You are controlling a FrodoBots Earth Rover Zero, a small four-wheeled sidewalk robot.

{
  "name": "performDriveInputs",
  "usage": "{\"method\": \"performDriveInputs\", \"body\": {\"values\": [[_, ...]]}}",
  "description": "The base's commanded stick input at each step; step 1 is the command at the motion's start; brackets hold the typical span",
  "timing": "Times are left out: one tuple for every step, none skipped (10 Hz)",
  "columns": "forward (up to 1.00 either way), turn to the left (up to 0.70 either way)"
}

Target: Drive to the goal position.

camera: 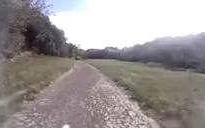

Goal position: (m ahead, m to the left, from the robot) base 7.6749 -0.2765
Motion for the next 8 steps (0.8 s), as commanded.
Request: {"method": "performDriveInputs", "body": {"values": [[1.00,0.03],[1.00,0.16],[1.00,0.33],[1.00,0.40],[1.00,0.40],[1.00,0.30],[1.00,0.13],[1.00,0.00]]}}
